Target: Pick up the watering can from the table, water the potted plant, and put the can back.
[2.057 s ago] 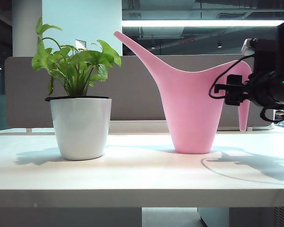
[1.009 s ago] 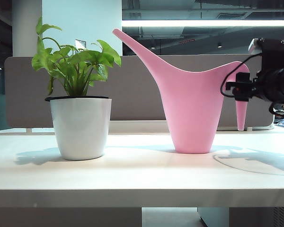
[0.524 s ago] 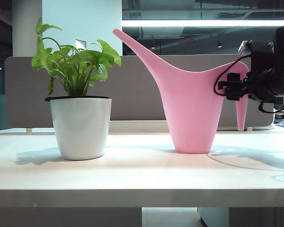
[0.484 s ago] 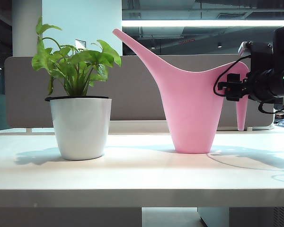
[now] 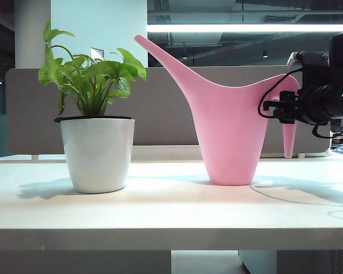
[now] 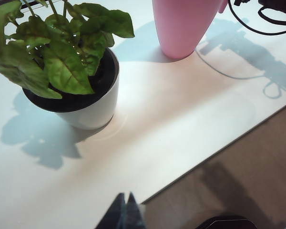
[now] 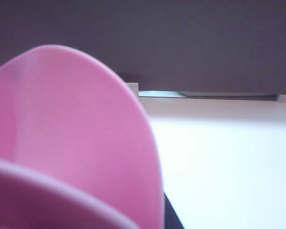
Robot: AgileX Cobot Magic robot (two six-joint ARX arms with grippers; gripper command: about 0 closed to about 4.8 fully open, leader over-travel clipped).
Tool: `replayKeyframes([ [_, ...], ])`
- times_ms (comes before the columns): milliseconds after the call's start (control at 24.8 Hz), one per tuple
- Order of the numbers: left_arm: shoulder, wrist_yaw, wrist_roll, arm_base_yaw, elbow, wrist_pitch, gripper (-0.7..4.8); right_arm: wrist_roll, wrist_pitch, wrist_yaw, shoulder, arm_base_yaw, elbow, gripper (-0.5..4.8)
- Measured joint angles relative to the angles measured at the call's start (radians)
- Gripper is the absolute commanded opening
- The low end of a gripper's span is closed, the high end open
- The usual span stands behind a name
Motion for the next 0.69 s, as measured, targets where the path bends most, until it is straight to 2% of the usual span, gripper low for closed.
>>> replayKeyframes([
  [121,0.0,0.0,0.0,0.0,0.0,0.0,-0.05,-0.023,-0.006,0.0,-0.004,0.0,0.0,0.37],
  [161,0.0,0.0,0.0,0.0,0.0,0.0,-0.05,-0.029,-0.014,-0.002,-0.012,0.0,0.0,0.0],
  [202,0.0,0.0,0.0,0.0,0.0,0.0,-0.05,-0.041,-0.035,-0.003,-0.033,0.001,-0.002,-0.05],
  [403,0.0,0.0,0.0,0.0,0.0,0.0,-0.05,-0.092,-0.122,-0.002,-0.108,0.001,0.004,-0.05],
  [524,0.0,0.0,0.0,0.0,0.0,0.0,-0.05,-0.113,-0.24,0.0,-0.142,0.0,0.064,-0.05],
  [686,0.0,0.0,0.0,0.0,0.0,0.0,-0.05,-0.118,-0.277,0.0,-0.166,0.0,0.102,-0.05],
])
